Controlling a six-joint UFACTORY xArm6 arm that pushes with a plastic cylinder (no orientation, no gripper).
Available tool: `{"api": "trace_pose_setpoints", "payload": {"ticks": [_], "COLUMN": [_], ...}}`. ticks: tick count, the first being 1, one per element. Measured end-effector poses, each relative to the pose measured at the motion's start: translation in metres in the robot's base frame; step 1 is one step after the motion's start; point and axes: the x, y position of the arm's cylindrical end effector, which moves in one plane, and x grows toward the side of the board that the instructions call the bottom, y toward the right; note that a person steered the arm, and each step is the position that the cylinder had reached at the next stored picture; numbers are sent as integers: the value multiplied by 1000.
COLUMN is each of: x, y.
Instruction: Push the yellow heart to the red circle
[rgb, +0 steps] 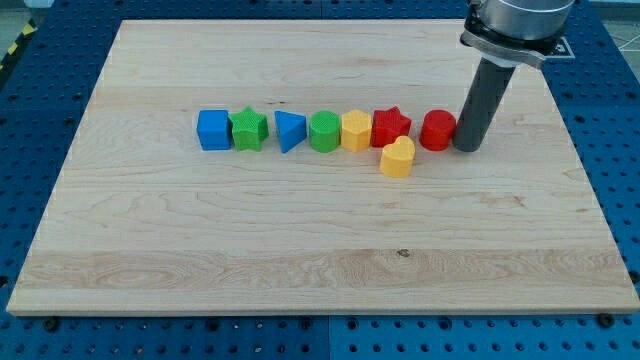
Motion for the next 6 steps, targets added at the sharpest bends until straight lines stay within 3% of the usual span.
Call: {"api": "trace_pose_setpoints", "payload": {"ticks": [3,5,6], "x": [9,83,95], "y": [-5,-14,-51]}}
